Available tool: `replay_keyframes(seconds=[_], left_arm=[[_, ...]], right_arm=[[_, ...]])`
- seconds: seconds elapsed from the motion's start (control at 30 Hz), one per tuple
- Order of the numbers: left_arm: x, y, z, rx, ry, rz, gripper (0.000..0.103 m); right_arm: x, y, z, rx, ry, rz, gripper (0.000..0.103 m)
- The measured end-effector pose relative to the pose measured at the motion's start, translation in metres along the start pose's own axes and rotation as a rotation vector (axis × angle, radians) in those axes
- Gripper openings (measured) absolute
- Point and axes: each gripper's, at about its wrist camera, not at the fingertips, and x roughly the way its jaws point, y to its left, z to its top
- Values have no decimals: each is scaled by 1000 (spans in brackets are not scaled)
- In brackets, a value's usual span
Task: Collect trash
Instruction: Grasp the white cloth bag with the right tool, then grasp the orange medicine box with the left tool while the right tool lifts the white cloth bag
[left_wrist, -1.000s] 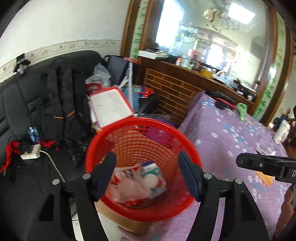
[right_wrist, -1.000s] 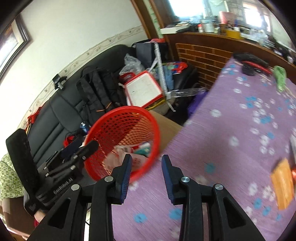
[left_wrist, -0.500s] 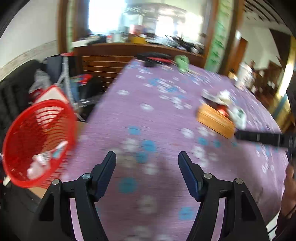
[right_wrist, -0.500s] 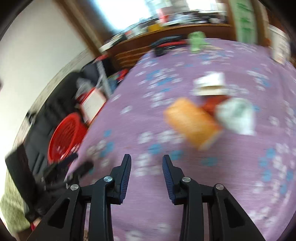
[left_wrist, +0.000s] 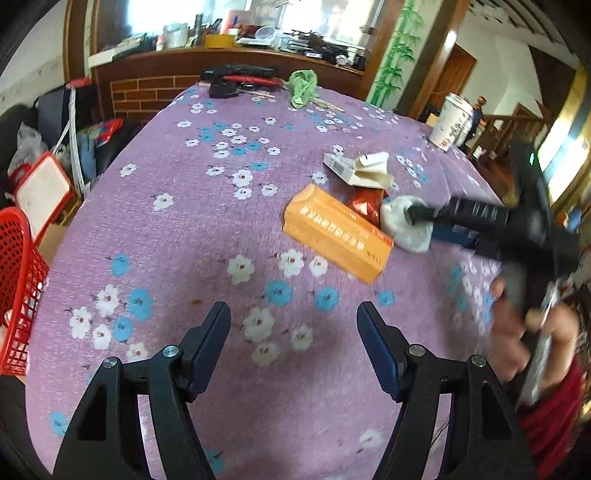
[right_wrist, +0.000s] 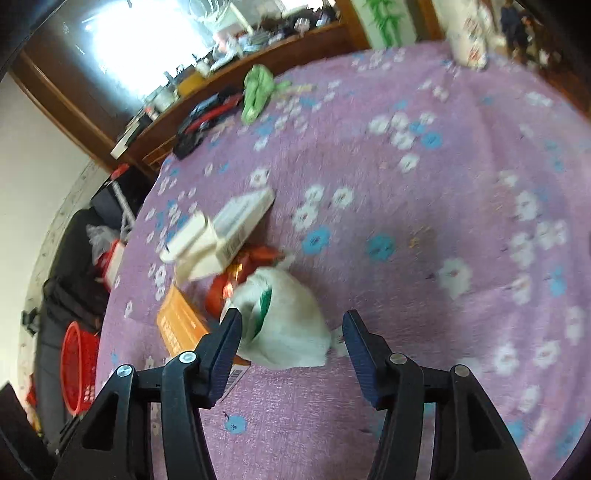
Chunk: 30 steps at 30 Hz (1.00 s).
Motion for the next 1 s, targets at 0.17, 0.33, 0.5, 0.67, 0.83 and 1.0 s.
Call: replay_keyframes(seconds=[0.17,0.33,0.5,0.67,0.83,1.0], left_arm=[[10,-9,17,-57,8,20,70],[16,-14,31,-123,-12,47,70],[16,-10,39,-164,-18,89,70],[22,-20,36,-95,-9,155,70],[39,-42,15,107,30,211,72],[49,-46,3,176,24,259,72]], right_arm=[[4,8,-10,-90,-4,42,37],[5,38,-34,-262,22,75,34],[-11,28,-29,-198,1,162,32],[-29,5,-21,-107,-62,179,32],[-31,-3,-15,-69,-66,187,32],[-33,-3,-13,-80,-65,191,32]])
